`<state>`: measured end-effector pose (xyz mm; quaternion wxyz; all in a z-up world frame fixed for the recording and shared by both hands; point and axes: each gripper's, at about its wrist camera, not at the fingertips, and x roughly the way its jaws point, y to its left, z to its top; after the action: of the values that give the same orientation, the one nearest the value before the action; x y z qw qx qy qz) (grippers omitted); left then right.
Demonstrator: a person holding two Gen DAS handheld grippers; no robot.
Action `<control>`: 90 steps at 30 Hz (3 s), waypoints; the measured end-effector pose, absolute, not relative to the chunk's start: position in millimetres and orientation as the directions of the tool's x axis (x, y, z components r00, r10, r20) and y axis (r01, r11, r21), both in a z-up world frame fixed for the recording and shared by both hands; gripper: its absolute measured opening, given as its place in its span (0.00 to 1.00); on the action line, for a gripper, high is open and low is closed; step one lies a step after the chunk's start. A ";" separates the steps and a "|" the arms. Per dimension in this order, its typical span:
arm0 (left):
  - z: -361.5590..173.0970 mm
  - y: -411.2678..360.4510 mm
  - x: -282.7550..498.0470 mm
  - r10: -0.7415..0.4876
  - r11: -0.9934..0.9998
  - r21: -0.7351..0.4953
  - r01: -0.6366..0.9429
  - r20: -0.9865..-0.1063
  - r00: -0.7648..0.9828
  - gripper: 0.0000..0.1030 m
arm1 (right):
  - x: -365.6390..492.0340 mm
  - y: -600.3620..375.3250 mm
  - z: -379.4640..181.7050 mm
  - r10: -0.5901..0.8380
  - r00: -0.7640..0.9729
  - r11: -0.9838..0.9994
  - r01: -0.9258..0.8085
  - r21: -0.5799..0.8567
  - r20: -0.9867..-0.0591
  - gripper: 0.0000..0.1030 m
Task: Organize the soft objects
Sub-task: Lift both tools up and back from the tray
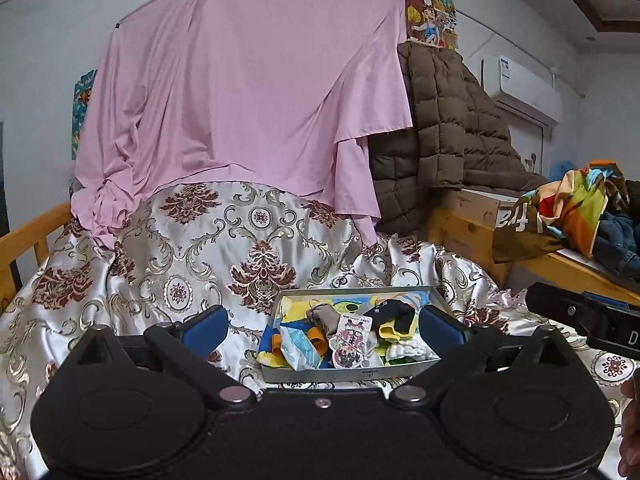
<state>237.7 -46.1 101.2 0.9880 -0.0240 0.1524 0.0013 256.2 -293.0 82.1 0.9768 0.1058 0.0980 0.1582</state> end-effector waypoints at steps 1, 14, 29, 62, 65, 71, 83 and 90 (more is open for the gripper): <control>101.0 -45.3 235.0 -0.004 0.999 -0.049 -0.012 -0.301 0.954 0.98 | 252.6 -293.6 81.1 0.330 0.931 0.928 -0.289 0.237 -0.156 0.98; 94.7 -34.0 198.2 0.011 0.996 -0.084 -0.037 -0.295 0.956 0.99 | 213.2 -293.0 68.6 0.320 0.938 0.932 -0.286 0.224 -0.131 0.99; 81.4 -24.0 171.9 0.025 0.992 -0.112 -0.061 -0.300 0.954 0.99 | 186.9 -291.8 62.6 0.307 0.945 0.936 -0.278 0.215 -0.113 0.99; 36.7 -0.8 151.5 0.058 0.974 -0.186 -0.128 -0.345 0.937 0.99 | 162.4 -270.5 43.7 0.290 0.941 0.952 -0.264 0.152 -0.177 1.00; 34.0 1.1 150.4 0.060 0.973 -0.190 -0.133 -0.346 0.936 0.99 | 161.7 -269.6 42.0 0.287 0.940 0.954 -0.262 0.147 -0.183 1.00; 28.8 4.4 148.5 0.068 0.970 -0.196 -0.145 -0.354 0.933 0.99 | 161.1 -267.4 40.1 0.285 0.939 0.955 -0.262 0.140 -0.194 1.00; 21.7 5.7 144.2 0.083 0.968 -0.190 -0.162 -0.365 0.927 0.99 | 158.5 -266.6 37.0 0.285 0.936 0.956 -0.261 0.136 -0.205 1.00; 16.2 3.7 141.1 0.094 0.972 -0.168 -0.166 -0.373 0.923 0.99 | 160.1 -266.0 33.3 0.287 0.930 0.955 -0.260 0.141 -0.230 1.00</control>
<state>141.1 3.7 16.2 0.9757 -0.0985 0.1842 0.0667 160.1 -266.0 33.3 0.9809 0.0541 0.1247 0.1394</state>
